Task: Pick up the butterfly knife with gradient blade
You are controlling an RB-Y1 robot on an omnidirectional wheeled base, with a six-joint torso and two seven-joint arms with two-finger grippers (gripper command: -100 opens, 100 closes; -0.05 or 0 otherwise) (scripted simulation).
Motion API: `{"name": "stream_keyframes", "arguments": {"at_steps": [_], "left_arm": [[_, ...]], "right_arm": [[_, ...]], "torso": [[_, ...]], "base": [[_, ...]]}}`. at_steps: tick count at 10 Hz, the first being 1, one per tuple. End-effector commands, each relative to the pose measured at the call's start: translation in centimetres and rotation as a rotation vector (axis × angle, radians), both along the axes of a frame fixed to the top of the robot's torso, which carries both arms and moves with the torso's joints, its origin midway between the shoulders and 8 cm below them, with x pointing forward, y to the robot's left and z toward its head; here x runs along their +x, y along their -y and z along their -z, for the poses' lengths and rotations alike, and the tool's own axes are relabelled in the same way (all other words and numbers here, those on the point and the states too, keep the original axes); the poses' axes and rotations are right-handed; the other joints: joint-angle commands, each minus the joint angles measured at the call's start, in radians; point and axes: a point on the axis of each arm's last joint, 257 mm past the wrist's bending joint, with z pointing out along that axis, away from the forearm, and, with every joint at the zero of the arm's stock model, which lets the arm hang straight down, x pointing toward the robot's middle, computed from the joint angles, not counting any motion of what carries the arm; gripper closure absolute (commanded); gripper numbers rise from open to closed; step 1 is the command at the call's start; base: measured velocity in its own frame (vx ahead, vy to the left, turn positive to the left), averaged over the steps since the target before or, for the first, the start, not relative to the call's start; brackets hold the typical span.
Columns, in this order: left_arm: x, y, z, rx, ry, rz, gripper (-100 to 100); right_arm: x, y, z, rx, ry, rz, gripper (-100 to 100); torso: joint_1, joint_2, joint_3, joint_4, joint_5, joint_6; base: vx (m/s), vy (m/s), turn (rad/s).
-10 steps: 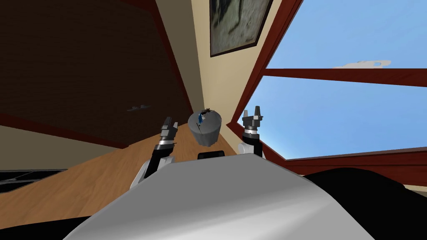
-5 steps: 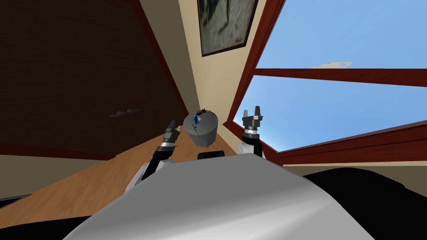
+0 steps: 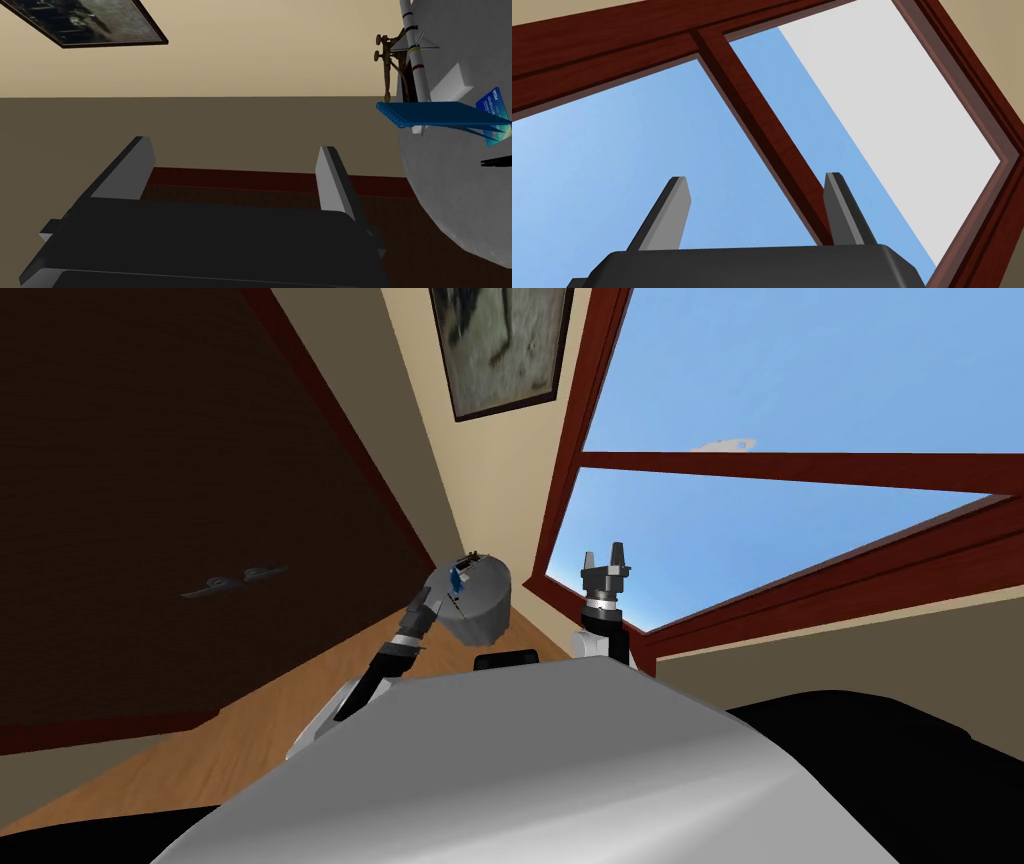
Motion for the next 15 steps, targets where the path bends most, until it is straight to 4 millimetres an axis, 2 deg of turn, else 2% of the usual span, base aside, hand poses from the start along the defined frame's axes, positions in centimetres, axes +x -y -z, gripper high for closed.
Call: {"name": "stream_keyframes", "arguments": {"at_steps": [1,2,3,4,5,6,7,8,9,10,11,12,14,15], "left_arm": [[-0.4,0.1,1.2,0.003,-0.038,0.02,-100],[-1.0,0.1,3.4,-0.017,-0.108,0.036,-100],[-1.0,0.1,3.5,-0.007,-0.111,0.043,-100],[-1.8,-0.1,5.7,-0.027,-0.184,0.056,-100],[-1.8,-0.1,5.8,-0.016,-0.187,0.062,-100],[-2.7,-0.4,8.1,-0.038,-0.263,0.07,-100],[-2.8,-0.5,8.2,-0.025,-0.267,0.077,-100],[-3.9,-0.8,10.5,-0.053,-0.344,0.077,-100],[-4.0,-1.0,10.6,-0.036,-0.349,0.085,-100],[-5.3,-1.4,12.9,-0.062,-0.428,0.081,-100],[-5.4,-1.7,13.0,-0.039,-0.434,0.091,-100],[-6.8,-2.3,15.3,-0.063,-0.515,0.083,-100],[-6.9,-2.6,15.3,-0.044,-0.52,0.091,-100],[-8.6,-3.5,17.5,-0.057,-0.604,0.082,-100]], "right_arm": [[0.0,0.0,0.0,0.0,0.0,0.0,0],[0.0,0.0,0.0,0.0,0.0,0.0,0],[0.0,0.0,0.0,0.0,0.0,0.0,0],[0.0,0.0,0.0,0.0,0.0,0.0,0],[0.0,0.0,0.0,0.0,0.0,0.0,0],[0.0,0.0,0.0,0.0,0.0,0.0,0],[0.0,0.0,0.0,0.0,0.0,0.0,0],[0.0,0.0,0.0,0.0,0.0,0.0,0],[0.0,0.0,0.0,0.0,0.0,0.0,0],[0.0,0.0,0.0,0.0,0.0,0.0,0],[0.0,0.0,0.0,0.0,0.0,0.0,0],[0.0,0.0,0.0,0.0,0.0,0.0,0],[0.0,0.0,0.0,0.0,0.0,0.0,0],[0.0,0.0,0.0,0.0,0.0,0.0,0]], "torso": [[0.0,0.0,0.0,0.0,0.0,0.0],[0.0,0.0,0.0,0.0,0.0,-0.001],[0.0,0.0,0.0,0.0,0.0,0.0],[0.0,0.0,0.0,0.0,0.0,-0.001],[0.0,0.0,0.0,0.0,0.0,0.0],[0.0,0.0,0.0,0.0,0.0,-0.001],[0.0,0.0,0.0,0.0,0.0,0.0],[0.0,0.0,0.0,0.0,0.0,-0.001],[0.0,0.0,0.0,0.0,0.0,0.0],[0.001,0.0,0.0,0.0,0.0,-0.002],[0.001,0.0,0.0,0.0,0.0,-0.001],[0.001,0.0,0.0,0.0,0.0,-0.001],[0.001,0.0,0.0,0.0,0.0,-0.002],[0.0,0.001,0.0,0.0,0.0,-0.002]], "base": [[0.012,0.006,-0.133],[0.013,-0.004,-0.328],[0.01,0.006,-0.155],[0.016,0.0,-0.33],[0.013,0.008,-0.162],[0.015,0.003,-0.3],[0.012,0.009,-0.195],[0.014,0.005,-0.378],[0.009,0.014,-0.177],[0.014,0.008,-0.321],[0.012,0.014,-0.186],[0.013,0.013,-0.382],[0.006,0.013,-0.084],[0.008,0.0,-0.357]]}}
